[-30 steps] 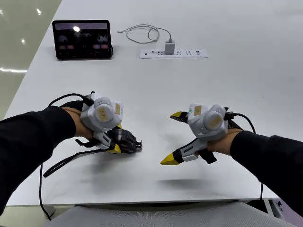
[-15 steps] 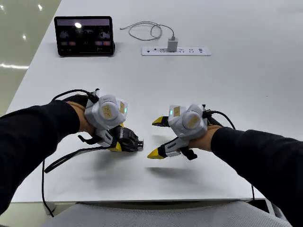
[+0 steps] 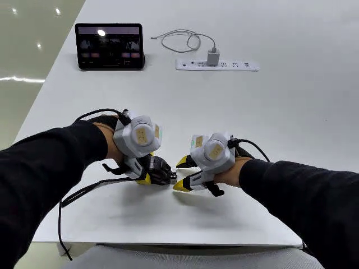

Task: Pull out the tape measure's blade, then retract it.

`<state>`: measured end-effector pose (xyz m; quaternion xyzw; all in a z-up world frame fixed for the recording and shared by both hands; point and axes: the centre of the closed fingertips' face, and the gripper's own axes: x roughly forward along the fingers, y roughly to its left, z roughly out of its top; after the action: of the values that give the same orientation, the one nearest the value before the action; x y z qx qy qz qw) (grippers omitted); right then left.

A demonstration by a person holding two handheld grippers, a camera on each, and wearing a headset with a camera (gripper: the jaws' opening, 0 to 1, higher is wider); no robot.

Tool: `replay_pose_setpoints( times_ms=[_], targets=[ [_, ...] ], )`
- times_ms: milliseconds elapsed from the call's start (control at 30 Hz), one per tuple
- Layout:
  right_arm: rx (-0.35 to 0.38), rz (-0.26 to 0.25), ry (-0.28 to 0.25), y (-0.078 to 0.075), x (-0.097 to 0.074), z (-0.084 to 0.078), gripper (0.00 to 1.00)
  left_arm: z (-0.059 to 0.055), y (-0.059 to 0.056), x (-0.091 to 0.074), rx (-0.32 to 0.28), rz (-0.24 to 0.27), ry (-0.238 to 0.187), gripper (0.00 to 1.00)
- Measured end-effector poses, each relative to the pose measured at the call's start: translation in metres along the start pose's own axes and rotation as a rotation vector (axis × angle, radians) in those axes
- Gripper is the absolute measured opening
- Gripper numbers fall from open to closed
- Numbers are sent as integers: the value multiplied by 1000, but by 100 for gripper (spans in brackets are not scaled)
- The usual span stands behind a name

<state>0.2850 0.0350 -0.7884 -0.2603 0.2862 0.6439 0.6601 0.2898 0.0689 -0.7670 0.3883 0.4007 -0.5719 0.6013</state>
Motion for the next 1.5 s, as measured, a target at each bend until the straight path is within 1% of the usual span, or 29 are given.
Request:
replay_pose_setpoints(
  times_ms=[33,67,133,167,200,267,300,433,467,500,533,567,600,633,733,833,1033,1067,1100,1233,1300,1333,1367,1400,1500],
  targets=[
    [6,4,-6,0,0,2,29,0,0,0,-4,3,-6,33],
    [-4,13,-23,1,0,5,26,0,0,-1,-11,5,-15,33],
    [-30,13,-4,1,1,5,18,0,0,-1,-17,6,-24,33],
    [-32,21,-5,2,3,5,16,0,1,-1,-20,6,-27,33],
    [-41,26,-1,2,4,5,15,0,1,0,-22,5,-27,33],
    [-66,18,14,-1,5,4,13,0,0,0,-24,1,-24,33],
    [-61,29,14,1,6,4,13,0,0,0,-26,1,-23,33],
    [-70,30,15,0,6,3,12,0,1,0,-34,-2,-25,33],
    [-66,22,17,-2,6,3,10,0,1,0,-37,-3,-26,33],
    [-23,21,24,-2,6,2,10,-1,1,0,-37,-5,-26,33],
    [-16,21,25,-2,6,2,9,-1,1,-1,-42,-11,-32,33],
    [-29,19,25,-2,5,2,9,0,3,-1,-61,-19,-53,33],
    [-43,11,29,-4,5,1,9,0,4,-1,-75,-20,-63,33],
    [-42,8,32,-4,5,1,9,1,4,-1,-87,-22,-72,33],
    [-41,11,49,-3,4,0,9,1,2,-1,-86,-27,-90,33],
    [-40,12,54,-4,2,-3,9,3,1,-2,-83,-22,-90,33],
    [-44,15,61,-5,-4,-9,9,2,2,-2,-87,-16,-82,33],
    [-56,13,64,-6,-5,-9,9,2,2,-2,-91,-15,-82,33],
    [-70,13,62,-5,-4,-9,10,2,2,-2,-92,-14,-82,33],
    [-88,18,69,-6,-3,-8,11,2,1,-2,-92,-6,-78,33],
    [-79,24,70,-5,-3,-7,12,2,1,-2,-92,-5,-79,33],
    [-97,27,67,-5,-2,-7,12,2,1,-2,-92,-4,-79,33],
    [-115,27,64,-5,-1,-6,12,2,1,-2,-93,-3,-81,33],
    [-119,21,73,-3,2,-7,12,2,0,-3,-95,-3,-82,33],
    [-117,25,68,-3,7,-4,12,3,-1,-3,-92,0,-82,33]
  ],
)
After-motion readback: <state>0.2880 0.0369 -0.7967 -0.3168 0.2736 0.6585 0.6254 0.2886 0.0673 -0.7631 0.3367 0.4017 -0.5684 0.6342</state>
